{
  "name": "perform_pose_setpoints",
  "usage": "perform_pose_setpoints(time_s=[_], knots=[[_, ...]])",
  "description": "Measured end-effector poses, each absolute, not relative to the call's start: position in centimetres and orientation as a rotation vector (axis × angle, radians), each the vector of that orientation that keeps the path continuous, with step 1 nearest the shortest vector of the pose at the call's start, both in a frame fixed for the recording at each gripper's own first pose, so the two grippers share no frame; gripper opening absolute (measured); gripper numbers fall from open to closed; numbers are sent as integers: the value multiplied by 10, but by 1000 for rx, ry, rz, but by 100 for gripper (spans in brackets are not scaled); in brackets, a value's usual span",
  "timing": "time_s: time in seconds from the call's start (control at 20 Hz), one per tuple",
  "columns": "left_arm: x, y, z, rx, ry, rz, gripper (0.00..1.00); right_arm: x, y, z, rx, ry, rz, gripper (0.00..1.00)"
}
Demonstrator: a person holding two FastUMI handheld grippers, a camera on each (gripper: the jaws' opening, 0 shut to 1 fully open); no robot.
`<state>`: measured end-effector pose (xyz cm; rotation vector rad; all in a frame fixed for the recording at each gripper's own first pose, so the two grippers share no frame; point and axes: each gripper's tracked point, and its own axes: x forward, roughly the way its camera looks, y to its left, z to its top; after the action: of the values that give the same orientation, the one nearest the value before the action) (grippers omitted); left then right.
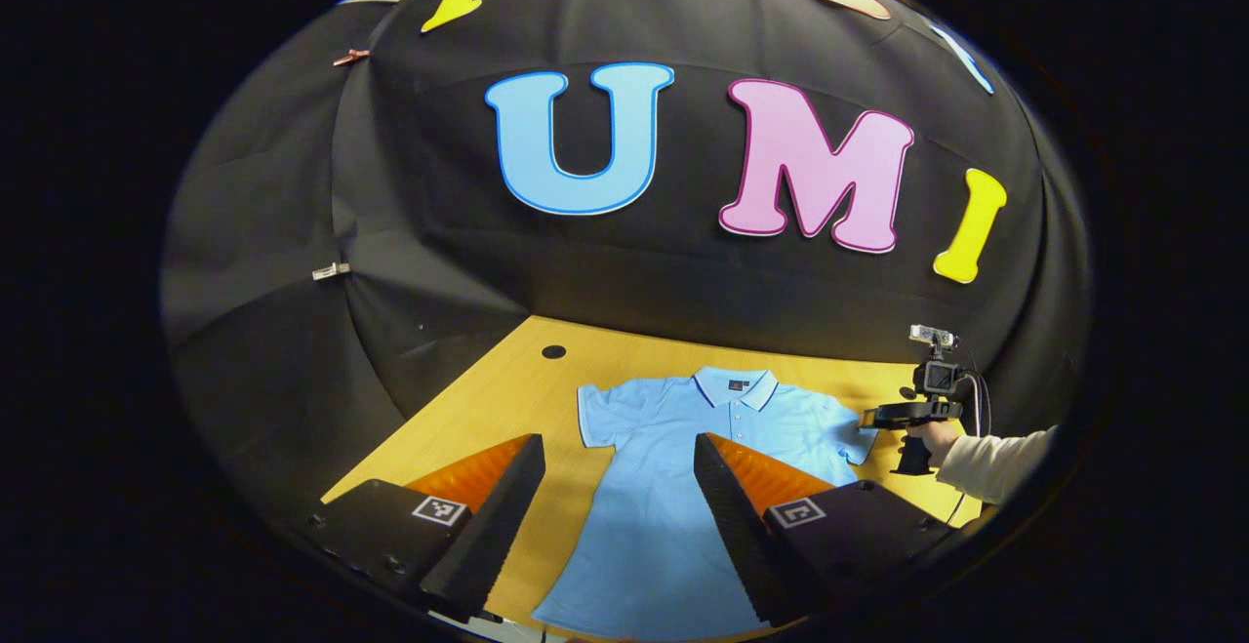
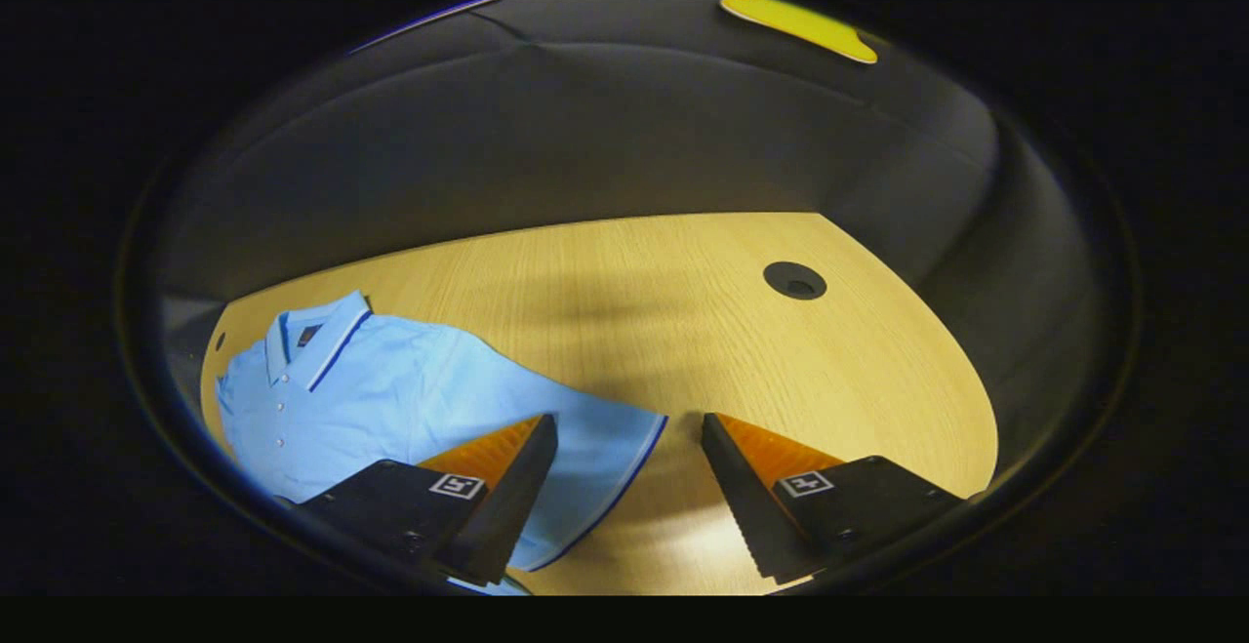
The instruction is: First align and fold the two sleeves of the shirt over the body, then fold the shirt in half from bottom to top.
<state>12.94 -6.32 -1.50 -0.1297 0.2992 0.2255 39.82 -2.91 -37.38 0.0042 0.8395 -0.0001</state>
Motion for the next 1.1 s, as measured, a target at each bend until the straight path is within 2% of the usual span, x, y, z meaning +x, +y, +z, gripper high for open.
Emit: perform_pose_setpoints(time_s=[0.05,0.1,0.15,0.25,0.3,0.45,0.5,0.55,0.6,0.65,0.95,1.0,1.05,1.1], knots=[[131,-64,-17,-149,302,224,96,398,-28,-372,1,837,4,87],[134,-65,-20,-166,303,223,96,399,-26,-373,0,837,13,88],[136,-65,-22,-172,305,223,96,398,-23,-372,-3,831,19,83],[138,-63,-25,-162,308,222,97,399,-19,-374,-2,826,34,71],[138,-61,-27,-154,308,221,97,400,-16,-375,-3,827,44,41],[140,-57,-31,-156,310,226,97,398,-10,-372,1,825,56,23],[139,-56,-32,-157,308,230,97,399,-9,-370,7,823,55,3],[139,-54,-33,-155,308,233,97,399,-5,-373,32,833,61,3],[137,-54,-36,-153,309,236,97,398,-2,-372,56,835,59,9],[136,-52,-37,-151,310,237,96,399,-1,-372,73,843,60,9],[130,-46,-46,-164,317,245,97,397,8,-344,4,787,102,8],[129,-46,-46,-164,314,242,97,397,16,-335,-5,770,121,2],[129,-45,-45,-162,311,239,97,396,25,-324,-12,755,143,3],[128,-45,-46,-159,306,235,97,398,36,-314,-19,739,165,8]])
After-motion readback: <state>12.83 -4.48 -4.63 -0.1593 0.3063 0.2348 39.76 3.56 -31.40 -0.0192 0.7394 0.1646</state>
